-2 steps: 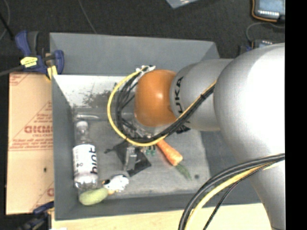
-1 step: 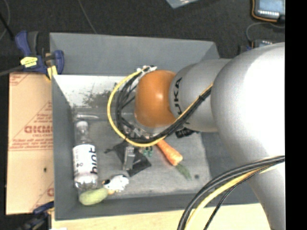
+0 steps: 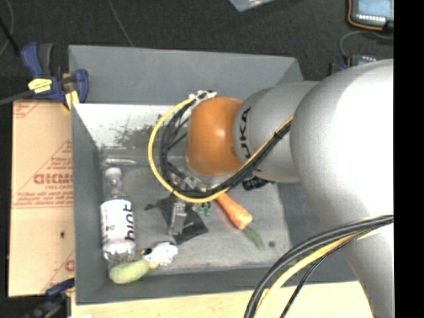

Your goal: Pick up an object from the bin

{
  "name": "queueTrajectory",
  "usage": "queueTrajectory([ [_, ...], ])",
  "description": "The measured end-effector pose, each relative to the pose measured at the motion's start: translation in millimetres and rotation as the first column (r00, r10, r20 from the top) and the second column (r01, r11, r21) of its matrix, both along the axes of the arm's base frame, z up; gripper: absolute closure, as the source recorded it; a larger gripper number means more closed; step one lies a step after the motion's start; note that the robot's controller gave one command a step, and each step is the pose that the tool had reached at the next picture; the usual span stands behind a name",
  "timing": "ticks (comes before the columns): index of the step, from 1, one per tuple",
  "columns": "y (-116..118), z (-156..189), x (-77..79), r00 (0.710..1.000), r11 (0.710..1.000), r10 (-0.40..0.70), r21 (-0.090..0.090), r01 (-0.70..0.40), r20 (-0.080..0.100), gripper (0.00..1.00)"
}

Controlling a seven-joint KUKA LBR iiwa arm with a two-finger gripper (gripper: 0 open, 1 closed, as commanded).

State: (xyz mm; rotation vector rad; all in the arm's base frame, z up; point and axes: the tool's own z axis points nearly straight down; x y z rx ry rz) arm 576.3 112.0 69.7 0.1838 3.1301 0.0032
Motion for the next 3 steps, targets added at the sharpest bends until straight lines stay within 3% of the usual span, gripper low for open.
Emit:
queueTrajectory([
  [1, -0.3, 2.1, 0.6, 1.000, 1.000, 0.006, 0.002, -0.006, 0.002, 1.00],
  [3, -0.4, 3.1, 0.6, 1.000, 1.000, 0.006, 0.003, -0.006, 0.002, 1.00],
])
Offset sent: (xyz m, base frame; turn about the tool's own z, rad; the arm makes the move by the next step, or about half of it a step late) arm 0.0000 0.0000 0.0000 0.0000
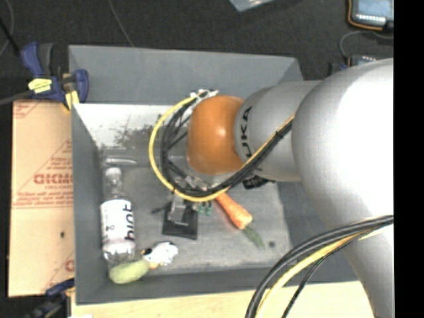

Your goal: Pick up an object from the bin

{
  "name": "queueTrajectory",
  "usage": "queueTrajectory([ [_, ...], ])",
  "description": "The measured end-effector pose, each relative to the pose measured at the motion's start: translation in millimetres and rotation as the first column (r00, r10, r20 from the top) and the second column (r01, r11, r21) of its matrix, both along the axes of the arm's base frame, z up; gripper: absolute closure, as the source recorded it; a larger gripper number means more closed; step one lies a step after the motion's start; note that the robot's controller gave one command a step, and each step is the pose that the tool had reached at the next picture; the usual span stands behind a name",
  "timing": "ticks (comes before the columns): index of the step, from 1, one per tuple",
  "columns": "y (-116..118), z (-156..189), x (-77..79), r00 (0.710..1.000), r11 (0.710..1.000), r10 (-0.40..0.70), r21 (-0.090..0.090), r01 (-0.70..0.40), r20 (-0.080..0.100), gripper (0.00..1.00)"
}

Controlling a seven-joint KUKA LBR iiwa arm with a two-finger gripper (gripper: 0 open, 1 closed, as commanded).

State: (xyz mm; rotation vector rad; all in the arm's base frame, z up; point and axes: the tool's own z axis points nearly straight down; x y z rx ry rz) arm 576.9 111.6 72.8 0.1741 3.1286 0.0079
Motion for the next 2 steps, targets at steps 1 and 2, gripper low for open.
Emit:
queueTrajectory([
  [1, -0.3, 8.0, -1.7, 1.000, 1.000, 0.000, -0.001, 0.000, -0.006, 1.00],
  [2, -0.3, 24.6, -1.0, 1.000, 1.000, -0.001, 0.000, 0.001, -0.003, 1.00],
])
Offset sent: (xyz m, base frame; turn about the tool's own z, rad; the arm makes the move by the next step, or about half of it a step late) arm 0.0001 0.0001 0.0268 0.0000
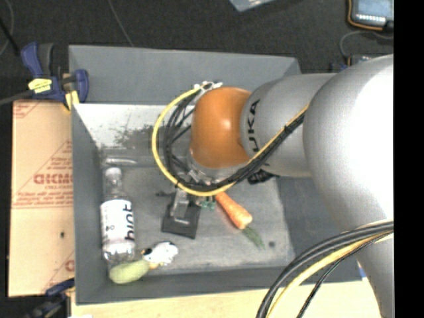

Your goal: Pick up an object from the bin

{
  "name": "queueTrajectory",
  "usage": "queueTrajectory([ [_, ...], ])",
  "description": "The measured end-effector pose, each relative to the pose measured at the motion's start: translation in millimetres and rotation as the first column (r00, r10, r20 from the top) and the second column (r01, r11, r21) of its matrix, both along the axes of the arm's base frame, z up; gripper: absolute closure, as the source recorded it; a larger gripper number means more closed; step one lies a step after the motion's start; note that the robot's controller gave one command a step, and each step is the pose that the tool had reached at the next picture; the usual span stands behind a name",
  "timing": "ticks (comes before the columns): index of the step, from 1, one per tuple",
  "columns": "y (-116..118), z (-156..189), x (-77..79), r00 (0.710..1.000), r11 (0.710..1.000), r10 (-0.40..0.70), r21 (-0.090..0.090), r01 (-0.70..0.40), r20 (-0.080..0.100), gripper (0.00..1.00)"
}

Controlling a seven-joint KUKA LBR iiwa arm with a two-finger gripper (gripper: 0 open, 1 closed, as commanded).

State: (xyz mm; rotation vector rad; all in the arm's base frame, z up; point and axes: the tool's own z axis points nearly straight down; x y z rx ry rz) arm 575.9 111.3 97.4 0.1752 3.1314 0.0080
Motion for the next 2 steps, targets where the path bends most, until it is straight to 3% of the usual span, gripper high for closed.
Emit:
queueTrajectory([
  [2, -0.1, 18.8, 1.4, 1.000, 1.000, -0.001, 0.001, 0.001, 0.004, 1.00],
])
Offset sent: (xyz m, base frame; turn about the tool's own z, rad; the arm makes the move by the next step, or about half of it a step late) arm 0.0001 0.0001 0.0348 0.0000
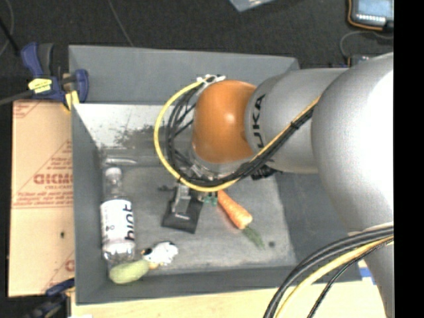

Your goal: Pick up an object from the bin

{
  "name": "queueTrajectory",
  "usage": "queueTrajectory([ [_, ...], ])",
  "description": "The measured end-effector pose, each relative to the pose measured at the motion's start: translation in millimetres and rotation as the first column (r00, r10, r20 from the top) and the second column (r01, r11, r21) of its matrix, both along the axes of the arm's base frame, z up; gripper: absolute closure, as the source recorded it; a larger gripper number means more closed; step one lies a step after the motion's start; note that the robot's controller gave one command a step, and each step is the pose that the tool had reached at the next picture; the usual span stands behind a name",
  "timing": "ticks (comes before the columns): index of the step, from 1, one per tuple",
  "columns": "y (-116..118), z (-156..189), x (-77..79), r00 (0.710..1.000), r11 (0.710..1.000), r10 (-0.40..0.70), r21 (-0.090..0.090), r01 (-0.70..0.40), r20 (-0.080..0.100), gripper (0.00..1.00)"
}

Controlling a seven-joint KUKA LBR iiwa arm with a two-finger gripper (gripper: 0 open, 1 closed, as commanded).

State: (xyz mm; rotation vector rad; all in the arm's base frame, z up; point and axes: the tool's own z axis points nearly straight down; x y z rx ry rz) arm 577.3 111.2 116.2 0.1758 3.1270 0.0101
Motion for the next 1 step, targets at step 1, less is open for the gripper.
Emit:
queueTrajectory([
  [1, -0.4, 12.4, -1.6, 1.000, 1.000, 0.000, -0.001, 0.000, -0.007, 1.00],
])
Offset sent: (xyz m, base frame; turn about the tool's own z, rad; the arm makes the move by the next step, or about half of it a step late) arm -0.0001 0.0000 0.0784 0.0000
